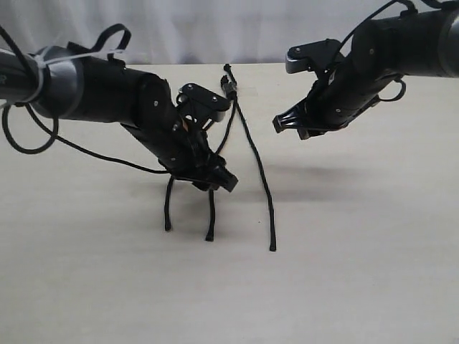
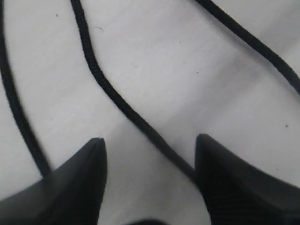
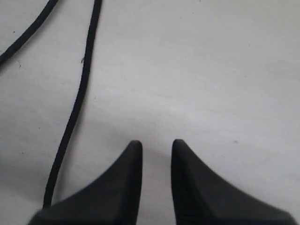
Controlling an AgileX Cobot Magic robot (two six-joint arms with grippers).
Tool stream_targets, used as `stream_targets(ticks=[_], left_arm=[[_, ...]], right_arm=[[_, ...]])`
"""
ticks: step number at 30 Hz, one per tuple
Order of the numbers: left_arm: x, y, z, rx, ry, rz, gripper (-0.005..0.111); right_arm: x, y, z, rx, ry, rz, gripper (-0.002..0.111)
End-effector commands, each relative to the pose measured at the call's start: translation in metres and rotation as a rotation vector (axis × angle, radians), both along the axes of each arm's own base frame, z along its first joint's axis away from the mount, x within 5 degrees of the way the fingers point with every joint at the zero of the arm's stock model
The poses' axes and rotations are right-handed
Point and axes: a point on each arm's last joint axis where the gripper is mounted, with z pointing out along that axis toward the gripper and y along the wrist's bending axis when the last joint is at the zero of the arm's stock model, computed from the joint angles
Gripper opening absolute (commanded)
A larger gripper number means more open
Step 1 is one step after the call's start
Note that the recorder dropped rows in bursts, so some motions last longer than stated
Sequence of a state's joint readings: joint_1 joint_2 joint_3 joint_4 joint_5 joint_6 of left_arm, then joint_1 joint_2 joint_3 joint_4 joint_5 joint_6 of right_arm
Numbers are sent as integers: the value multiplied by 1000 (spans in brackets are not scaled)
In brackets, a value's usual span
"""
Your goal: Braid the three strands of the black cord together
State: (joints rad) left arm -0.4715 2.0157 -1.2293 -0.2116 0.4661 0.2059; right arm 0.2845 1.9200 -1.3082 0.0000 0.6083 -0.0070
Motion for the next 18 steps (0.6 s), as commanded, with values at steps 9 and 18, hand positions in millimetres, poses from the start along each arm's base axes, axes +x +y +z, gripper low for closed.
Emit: stream_targets(ticks=[9, 18], left_arm=[[11, -11, -35, 37, 3, -37, 58], [11, -12, -32, 71, 34, -95, 8]], right_arm=[[1, -2, 2, -3, -2, -6, 22], [1, -2, 2, -3, -2, -6, 22]])
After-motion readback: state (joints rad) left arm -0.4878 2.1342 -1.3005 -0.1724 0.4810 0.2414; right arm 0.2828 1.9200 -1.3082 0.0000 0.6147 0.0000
